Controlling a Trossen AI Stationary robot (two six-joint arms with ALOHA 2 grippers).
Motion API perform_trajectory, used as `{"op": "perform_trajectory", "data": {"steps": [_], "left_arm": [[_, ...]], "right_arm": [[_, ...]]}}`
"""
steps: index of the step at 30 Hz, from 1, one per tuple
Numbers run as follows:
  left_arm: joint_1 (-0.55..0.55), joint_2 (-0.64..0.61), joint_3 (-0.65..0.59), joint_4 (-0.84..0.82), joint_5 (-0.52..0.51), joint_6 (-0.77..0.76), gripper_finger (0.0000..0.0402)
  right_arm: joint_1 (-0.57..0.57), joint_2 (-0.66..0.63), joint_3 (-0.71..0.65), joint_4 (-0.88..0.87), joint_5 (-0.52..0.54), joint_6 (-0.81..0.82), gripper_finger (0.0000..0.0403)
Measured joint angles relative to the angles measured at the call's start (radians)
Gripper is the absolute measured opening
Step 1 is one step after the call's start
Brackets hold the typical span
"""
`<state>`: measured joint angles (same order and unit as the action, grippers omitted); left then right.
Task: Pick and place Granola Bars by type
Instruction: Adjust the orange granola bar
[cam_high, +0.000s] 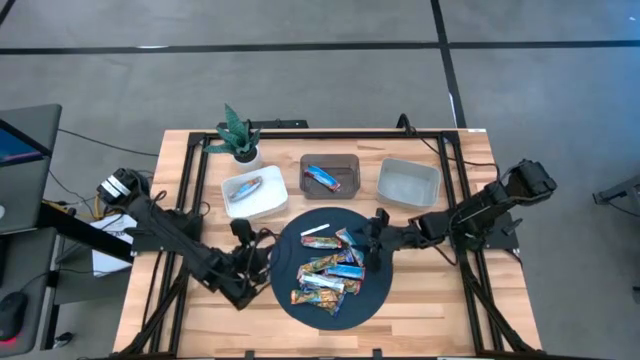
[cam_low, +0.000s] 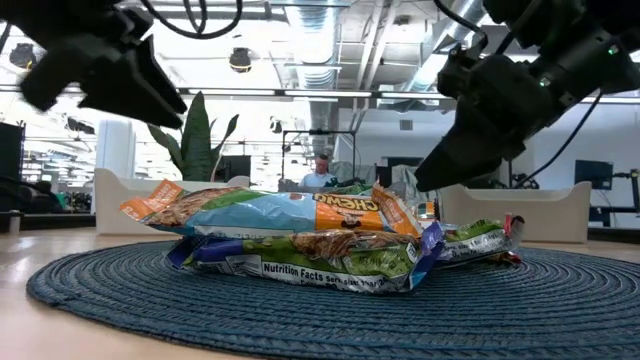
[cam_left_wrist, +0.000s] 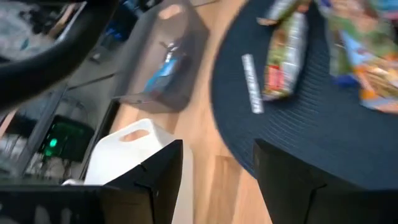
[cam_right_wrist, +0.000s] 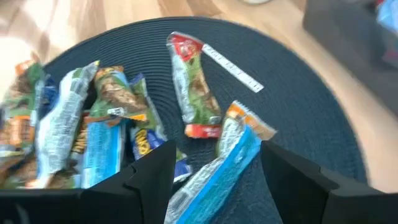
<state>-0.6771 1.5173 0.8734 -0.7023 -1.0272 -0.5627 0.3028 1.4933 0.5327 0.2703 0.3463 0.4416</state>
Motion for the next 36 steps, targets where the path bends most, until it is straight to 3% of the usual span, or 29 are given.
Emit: {"op": "perform_trajectory", "data": {"steps": [5,17,25,31,36], "left_arm": [[-0.031,0.0,-0.006,0.005,-0.015,0.007,0.0188],[-0.021,0.0,-0.006,0.105,-0.013,0.104,0.0187],[-0.006,0.001,-0.006,0.119,-0.005,0.126,0.0187],[-0.006,0.002,-0.006,0.118,-0.004,0.126,0.0188],[-0.006,0.002,-0.006,0.118,0.003,0.126,0.0188]], "right_arm": [[-0.013,0.0,0.0,-0.002,-0.008,0.018,0.0225],[0.076,0.0,0.001,0.211,-0.066,-0.384,0.0225],[0.082,0.008,0.029,0.262,-0.193,-0.536,0.0225],[0.078,0.197,0.143,0.258,-0.242,-0.631,0.0225],[0.075,0.293,0.274,0.105,-0.189,-0.687,0.0225]]}}
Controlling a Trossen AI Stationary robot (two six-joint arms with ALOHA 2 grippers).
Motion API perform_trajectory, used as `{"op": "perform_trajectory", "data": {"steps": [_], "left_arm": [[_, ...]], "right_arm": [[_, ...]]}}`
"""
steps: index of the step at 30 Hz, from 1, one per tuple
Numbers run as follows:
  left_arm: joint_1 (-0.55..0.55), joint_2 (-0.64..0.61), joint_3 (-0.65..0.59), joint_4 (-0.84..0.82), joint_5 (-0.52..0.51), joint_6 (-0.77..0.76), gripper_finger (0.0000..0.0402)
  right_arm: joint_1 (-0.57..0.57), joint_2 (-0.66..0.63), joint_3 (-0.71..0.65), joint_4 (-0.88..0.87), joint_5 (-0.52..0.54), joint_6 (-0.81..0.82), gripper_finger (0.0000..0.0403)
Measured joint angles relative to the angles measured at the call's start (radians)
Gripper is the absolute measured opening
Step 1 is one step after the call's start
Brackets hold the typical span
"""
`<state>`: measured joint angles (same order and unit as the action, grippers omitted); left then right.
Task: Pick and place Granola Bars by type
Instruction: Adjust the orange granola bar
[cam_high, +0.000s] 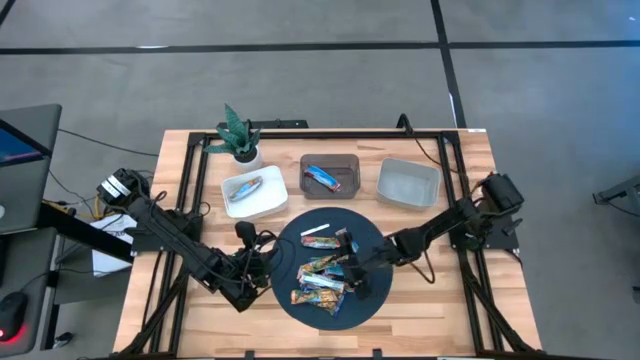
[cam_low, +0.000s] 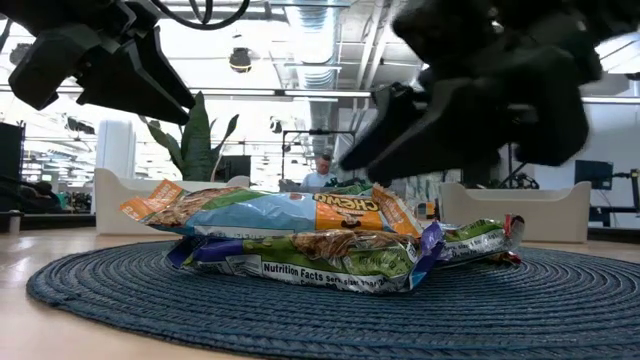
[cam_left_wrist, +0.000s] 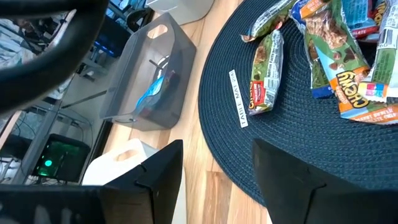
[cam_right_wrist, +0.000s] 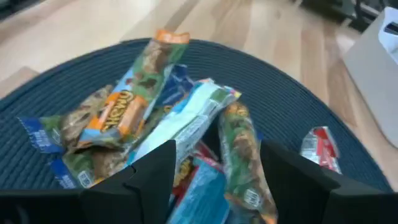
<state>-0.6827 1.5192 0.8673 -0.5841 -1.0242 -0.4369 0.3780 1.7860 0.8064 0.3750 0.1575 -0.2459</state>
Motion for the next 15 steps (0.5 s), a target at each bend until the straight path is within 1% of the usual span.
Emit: {"op": "perform_trajectory", "data": {"steps": [5,9,15], "left_arm": [[0.0,0.0,0.0,-0.001,0.01,-0.001,0.0188],[-0.001,0.0,0.0,-0.001,0.029,-0.009,0.0188],[-0.002,0.0,0.0,-0.002,0.03,-0.013,0.0188]], "right_arm": [[-0.014,0.036,0.063,-0.136,0.002,0.01,0.0225],[-0.019,0.035,0.071,-0.135,0.012,0.013,0.0225],[-0.032,0.035,0.07,-0.145,0.031,0.036,0.0225]]}}
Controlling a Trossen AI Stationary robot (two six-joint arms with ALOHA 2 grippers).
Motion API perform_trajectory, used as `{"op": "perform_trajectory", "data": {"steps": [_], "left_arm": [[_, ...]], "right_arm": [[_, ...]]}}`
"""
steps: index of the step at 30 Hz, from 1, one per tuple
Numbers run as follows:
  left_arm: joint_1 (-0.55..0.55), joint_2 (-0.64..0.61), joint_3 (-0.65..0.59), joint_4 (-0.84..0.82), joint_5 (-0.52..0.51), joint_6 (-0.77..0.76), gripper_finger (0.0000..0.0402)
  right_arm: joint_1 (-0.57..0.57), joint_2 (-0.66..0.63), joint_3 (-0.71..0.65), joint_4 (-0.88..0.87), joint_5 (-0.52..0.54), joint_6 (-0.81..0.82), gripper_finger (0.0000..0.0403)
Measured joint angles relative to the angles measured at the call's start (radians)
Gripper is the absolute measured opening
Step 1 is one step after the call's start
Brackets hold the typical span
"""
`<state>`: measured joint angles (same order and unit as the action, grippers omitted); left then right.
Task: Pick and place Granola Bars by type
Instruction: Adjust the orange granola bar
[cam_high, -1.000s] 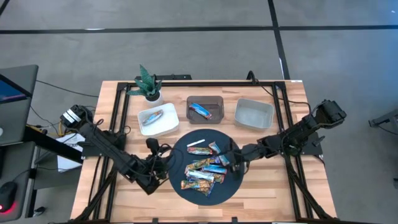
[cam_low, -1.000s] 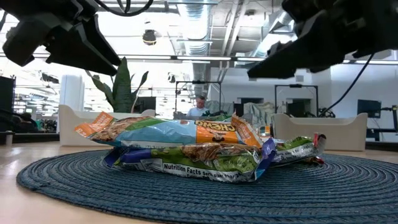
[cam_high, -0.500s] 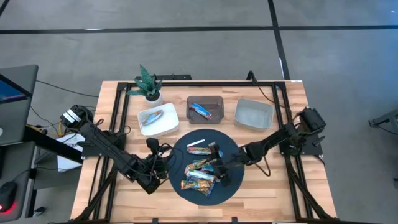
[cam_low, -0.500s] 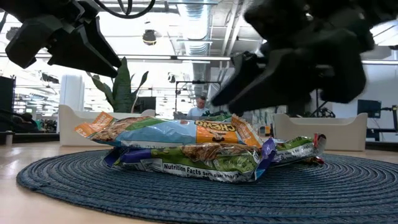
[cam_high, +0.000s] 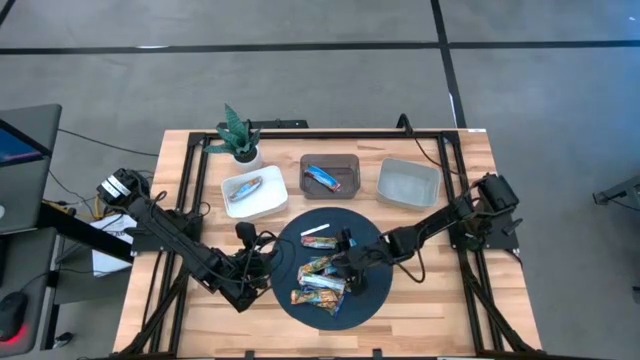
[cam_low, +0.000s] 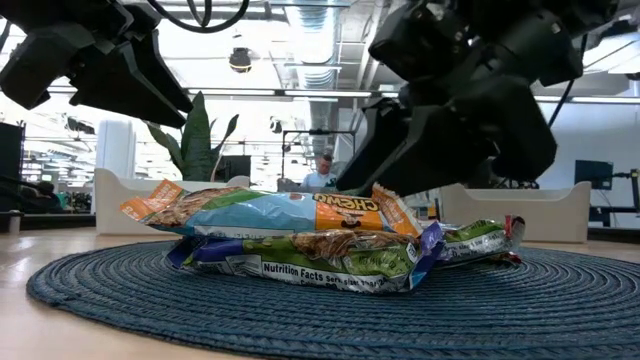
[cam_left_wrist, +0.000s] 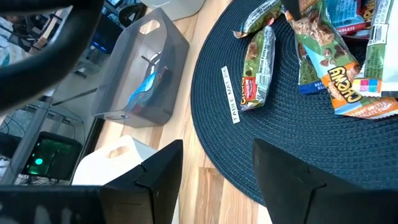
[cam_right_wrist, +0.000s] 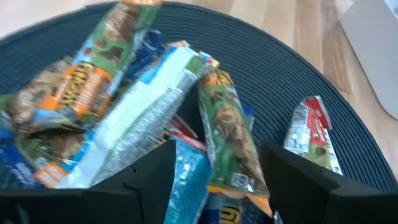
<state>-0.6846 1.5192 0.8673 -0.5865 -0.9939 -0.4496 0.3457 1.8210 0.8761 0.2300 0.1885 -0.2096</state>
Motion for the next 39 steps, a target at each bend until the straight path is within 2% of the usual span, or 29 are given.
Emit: {"op": "perform_trajectory", "data": {"steps": [4,8,18,20,25,28,34,39], "left_arm": [[0.0,0.0,0.0,0.0,-0.001,0.0,0.0188],[0.0,0.0,0.0,0.0,-0.001,0.0,0.0188],[0.0,0.0,0.0,-0.001,-0.002,0.0,0.0188],[0.0,0.0,0.0,-0.002,-0.002,0.0,0.0188],[0.0,0.0,0.0,-0.017,-0.012,0.0,0.0188],[0.0,0.0,0.0,-0.029,-0.027,0.0,0.0188],[0.0,0.0,0.0,-0.03,-0.039,0.0,0.0188],[0.0,0.0,0.0,-0.033,-0.053,0.0,0.0188]], "right_arm": [[-0.013,0.0,0.0,-0.019,0.0,0.028,0.0217],[-0.021,0.0,0.0,-0.029,0.0,0.036,0.0185],[-0.021,0.0,0.0,-0.05,0.0,0.018,0.0028],[-0.021,-0.002,0.0,-0.046,0.011,0.017,0.0009],[-0.019,-0.009,-0.001,0.013,0.144,0.012,0.0019],[-0.027,-0.009,-0.001,0.088,0.181,-0.033,0.0011],[-0.075,0.007,0.012,0.215,0.094,-0.128,0.0012],[-0.125,0.123,0.152,0.167,-0.021,-0.14,0.0019]]}}
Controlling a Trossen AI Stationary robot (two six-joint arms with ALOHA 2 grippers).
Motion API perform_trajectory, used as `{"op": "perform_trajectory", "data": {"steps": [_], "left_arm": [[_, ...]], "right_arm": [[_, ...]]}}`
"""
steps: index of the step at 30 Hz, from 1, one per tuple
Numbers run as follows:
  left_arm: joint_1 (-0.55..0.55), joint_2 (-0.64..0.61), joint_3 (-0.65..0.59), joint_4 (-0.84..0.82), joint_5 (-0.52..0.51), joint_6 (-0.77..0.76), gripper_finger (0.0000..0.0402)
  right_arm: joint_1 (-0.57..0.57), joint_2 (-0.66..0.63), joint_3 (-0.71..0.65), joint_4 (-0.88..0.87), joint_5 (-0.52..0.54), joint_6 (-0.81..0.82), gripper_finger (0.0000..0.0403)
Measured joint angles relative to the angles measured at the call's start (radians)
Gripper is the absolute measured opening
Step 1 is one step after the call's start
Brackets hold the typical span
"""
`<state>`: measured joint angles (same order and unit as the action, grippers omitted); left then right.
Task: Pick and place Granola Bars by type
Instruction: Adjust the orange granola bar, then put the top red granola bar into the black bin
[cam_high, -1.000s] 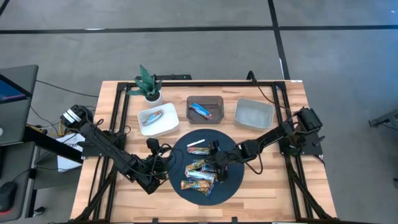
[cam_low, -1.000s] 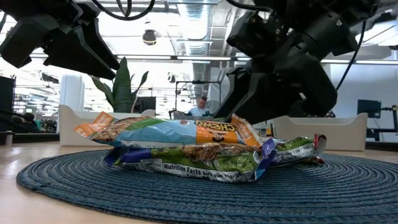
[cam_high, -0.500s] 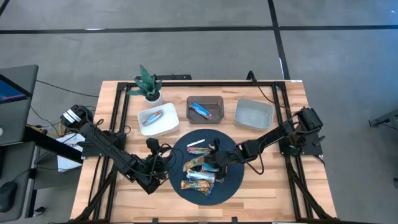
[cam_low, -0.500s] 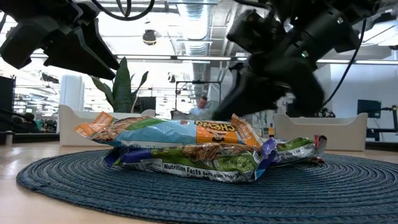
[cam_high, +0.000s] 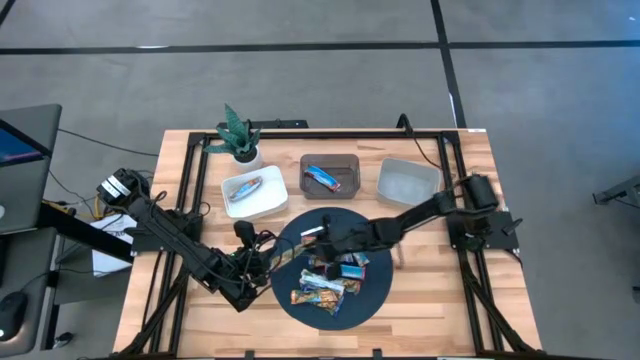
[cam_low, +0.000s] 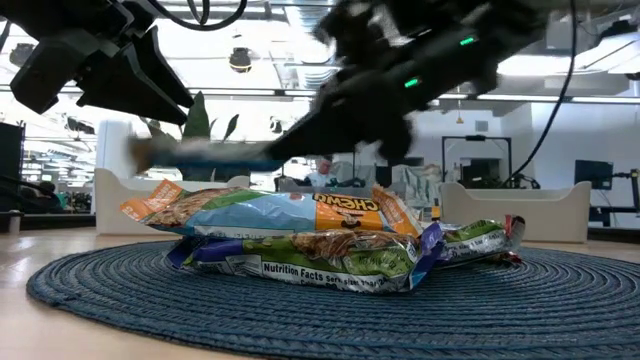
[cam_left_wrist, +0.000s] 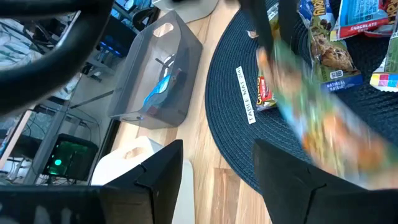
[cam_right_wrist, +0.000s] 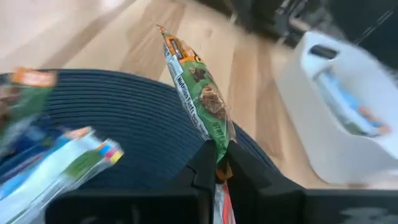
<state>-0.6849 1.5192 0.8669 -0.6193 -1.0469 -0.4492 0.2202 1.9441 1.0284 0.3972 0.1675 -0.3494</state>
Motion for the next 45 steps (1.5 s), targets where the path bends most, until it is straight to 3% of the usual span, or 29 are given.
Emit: {"op": "perform_trajectory", "data": {"steps": [7,14,18,22,29,37,45], "left_arm": [[-0.003,0.0,0.0,-0.028,0.01,-0.03,0.0188],[-0.024,-0.001,0.0,-0.091,0.013,-0.112,0.0188],[-0.03,-0.001,0.0,-0.099,0.013,-0.122,0.0188],[-0.03,-0.001,0.0,-0.101,0.013,-0.127,0.0188],[-0.03,-0.002,0.0,-0.101,0.011,-0.13,0.0188],[-0.03,-0.002,0.0,-0.098,0.0,-0.13,0.0188],[-0.03,-0.002,0.0,-0.098,-0.005,-0.13,0.0188]], "right_arm": [[-0.02,0.14,0.206,-0.22,-0.069,-0.044,0.0047],[-0.038,0.098,0.225,-0.278,-0.182,0.026,0.0164],[-0.043,0.046,0.222,-0.465,-0.113,0.094,0.0233],[-0.055,-0.01,0.188,-0.576,-0.056,0.181,0.0264],[-0.061,-0.018,0.1,-0.566,-0.056,0.224,0.0265],[-0.066,-0.007,0.095,-0.558,-0.054,0.257,0.0257],[-0.072,-0.007,0.095,-0.58,-0.061,0.312,0.0161]]}}
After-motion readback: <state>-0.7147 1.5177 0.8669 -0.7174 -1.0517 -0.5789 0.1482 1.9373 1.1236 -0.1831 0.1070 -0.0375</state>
